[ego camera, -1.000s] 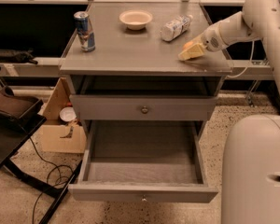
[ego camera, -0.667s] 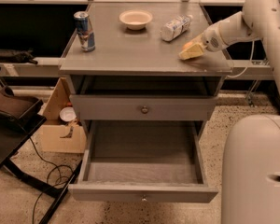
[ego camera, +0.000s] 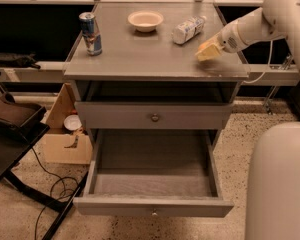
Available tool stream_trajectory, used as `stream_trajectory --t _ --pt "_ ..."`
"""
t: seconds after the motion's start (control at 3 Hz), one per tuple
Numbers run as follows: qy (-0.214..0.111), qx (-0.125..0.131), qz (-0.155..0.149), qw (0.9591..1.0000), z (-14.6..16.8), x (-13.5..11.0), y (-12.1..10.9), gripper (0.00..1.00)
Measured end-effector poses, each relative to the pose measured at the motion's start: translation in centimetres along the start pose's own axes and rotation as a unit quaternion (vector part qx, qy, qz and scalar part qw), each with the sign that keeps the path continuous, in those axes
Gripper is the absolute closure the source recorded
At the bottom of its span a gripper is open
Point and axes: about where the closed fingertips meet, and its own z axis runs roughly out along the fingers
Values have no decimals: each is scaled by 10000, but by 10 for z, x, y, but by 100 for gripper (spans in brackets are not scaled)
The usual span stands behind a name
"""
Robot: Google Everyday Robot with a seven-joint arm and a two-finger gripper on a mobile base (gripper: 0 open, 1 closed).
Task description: Place orange into middle drawer
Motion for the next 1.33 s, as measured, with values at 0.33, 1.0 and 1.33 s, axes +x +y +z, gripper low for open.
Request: stream_trajectory --t 0.33,1.0,1.33 --pt "-164 634 -165 9977 -70 -21 9 100" --pt "-1478 1596 -647 9739 -216 -94 123 100" --pt "-1412 967 -262 9849 -179 -27 178 100"
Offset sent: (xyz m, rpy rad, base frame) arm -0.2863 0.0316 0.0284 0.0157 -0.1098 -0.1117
